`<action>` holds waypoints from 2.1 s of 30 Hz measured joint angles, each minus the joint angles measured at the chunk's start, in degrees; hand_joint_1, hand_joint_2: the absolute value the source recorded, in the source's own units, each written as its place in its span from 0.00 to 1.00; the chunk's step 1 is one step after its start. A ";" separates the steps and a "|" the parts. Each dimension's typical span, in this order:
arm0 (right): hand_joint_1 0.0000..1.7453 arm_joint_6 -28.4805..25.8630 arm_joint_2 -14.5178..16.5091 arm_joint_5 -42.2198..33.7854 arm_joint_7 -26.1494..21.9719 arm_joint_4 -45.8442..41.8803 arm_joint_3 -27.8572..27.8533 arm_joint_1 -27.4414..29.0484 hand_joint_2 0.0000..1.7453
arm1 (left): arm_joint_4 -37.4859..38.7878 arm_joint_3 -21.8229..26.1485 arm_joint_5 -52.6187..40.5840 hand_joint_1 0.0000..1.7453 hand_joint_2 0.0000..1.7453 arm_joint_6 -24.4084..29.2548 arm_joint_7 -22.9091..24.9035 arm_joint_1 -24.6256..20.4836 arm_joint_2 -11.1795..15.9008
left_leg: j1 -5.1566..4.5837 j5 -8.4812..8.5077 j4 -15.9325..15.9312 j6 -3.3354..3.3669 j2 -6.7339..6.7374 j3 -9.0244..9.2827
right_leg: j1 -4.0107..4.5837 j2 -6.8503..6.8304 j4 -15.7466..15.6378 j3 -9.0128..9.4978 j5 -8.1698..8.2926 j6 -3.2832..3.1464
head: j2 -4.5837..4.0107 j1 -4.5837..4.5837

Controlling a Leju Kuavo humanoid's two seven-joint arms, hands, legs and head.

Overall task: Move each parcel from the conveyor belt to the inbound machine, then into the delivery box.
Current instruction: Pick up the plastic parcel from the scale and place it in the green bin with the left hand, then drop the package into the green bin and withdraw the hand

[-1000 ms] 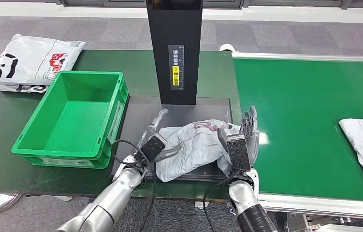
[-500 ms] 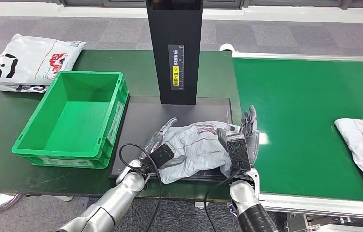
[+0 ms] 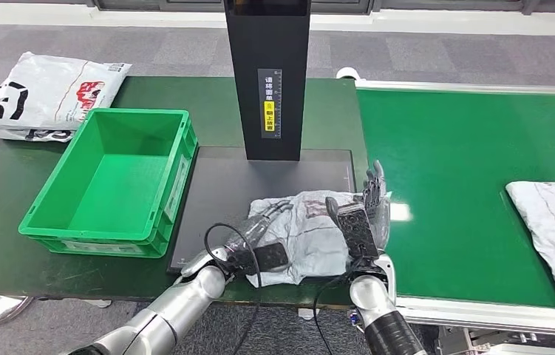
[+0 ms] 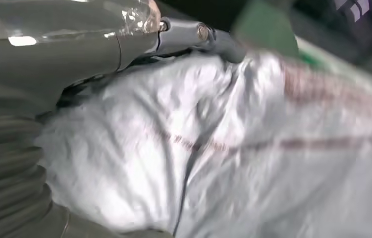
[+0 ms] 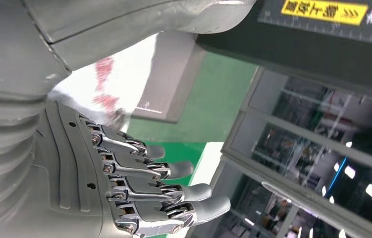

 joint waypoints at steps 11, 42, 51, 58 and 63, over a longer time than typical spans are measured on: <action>0.00 1.41 0.00 2.25 1.21 -0.27 -2.86 0.55 1.00 | 6.81 -7.83 -7.40 1.00 1.00 0.77 3.23 -4.11 -0.76 | -0.02 -0.26 -0.01 0.28 -0.28 0.74 | -0.07 -0.28 -0.10 0.99 -0.36 0.31 | 0.00 0.00; 0.00 -1.07 0.00 -0.70 -1.08 -1.63 -5.10 1.30 1.00 | -14.75 13.08 -1.16 1.00 1.00 21.47 10.51 -10.69 7.57 | 0.02 -0.06 -0.01 0.09 -0.06 0.34 | 0.01 -0.04 -0.05 0.42 -0.09 0.14 | 0.00 0.00; 0.00 -1.60 -0.14 -0.92 -0.99 -3.12 -6.59 1.98 1.00 | -11.72 20.22 -6.27 1.00 1.00 32.24 13.35 -13.27 13.83 | 0.07 -0.06 -0.03 0.06 0.19 0.33 | 0.08 0.21 -0.03 0.30 -0.05 0.07 | 0.00 0.00; 0.00 -1.84 -0.61 -0.88 -0.72 -4.35 -7.79 3.16 1.00 | -8.58 28.96 -24.64 1.00 1.00 34.79 22.33 -11.98 20.20 | 0.11 -0.13 -0.04 -0.05 0.47 0.33 | 0.09 0.54 0.00 0.17 -0.05 0.06 | 0.00 -0.01; 0.00 -1.84 -0.72 -0.73 -0.71 -4.78 -8.10 3.40 1.00 | -7.12 31.88 -26.57 1.00 1.00 34.79 23.14 -11.10 21.92 | 0.11 -0.14 -0.04 -0.05 0.41 0.28 | 0.08 0.48 -0.01 0.16 -0.06 0.05 | 0.00 -0.01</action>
